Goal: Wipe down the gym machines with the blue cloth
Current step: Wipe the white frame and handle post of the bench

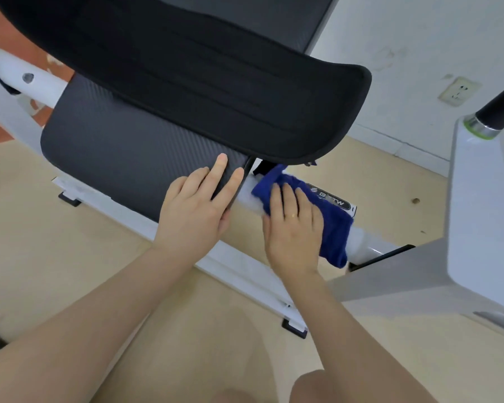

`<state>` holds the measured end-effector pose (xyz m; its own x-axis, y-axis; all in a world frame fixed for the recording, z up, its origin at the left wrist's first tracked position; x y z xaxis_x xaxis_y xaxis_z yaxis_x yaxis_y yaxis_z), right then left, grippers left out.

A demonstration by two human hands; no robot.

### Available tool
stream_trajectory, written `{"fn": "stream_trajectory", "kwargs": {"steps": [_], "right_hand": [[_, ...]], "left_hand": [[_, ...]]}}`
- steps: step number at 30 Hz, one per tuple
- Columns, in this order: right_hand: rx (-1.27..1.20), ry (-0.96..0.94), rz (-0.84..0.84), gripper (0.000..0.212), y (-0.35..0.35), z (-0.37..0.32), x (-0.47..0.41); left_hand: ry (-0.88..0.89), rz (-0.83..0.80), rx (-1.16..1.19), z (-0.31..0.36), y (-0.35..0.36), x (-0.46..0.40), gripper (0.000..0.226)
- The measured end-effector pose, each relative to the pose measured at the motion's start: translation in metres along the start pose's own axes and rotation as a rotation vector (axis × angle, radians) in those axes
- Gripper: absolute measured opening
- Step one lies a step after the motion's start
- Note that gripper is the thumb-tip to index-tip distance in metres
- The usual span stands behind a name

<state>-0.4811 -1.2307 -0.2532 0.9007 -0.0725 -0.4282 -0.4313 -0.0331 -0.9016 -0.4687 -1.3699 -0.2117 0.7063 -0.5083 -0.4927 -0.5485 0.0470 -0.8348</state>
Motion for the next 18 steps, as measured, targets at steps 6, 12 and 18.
{"fn": "stream_trajectory", "kwargs": {"steps": [6,12,18], "right_hand": [[0.106,-0.288,0.022,0.075,0.013,-0.033,0.018],[0.201,-0.400,0.037,0.081,0.016,0.005,0.037],[0.161,-0.307,0.063,0.063,0.017,0.009,0.046]], "left_hand": [[0.004,-0.073,0.097,-0.004,-0.002,0.001,0.065],[-0.006,-0.120,0.136,-0.006,-0.002,0.002,0.071],[-0.034,-0.083,0.149,-0.004,-0.001,0.004,0.073]]}}
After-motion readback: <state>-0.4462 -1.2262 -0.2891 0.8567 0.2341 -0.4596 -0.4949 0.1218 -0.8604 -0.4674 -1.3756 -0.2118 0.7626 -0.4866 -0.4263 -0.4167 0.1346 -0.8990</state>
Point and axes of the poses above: each hand's wrist, its own x-axis away from the middle knuckle, its own y-axis out of the palm, z = x × y, the point moved 8 cm from there along -x, towards the middle knuckle, and after that the axes turned 13 degrees about y, right-handed, at the moved point
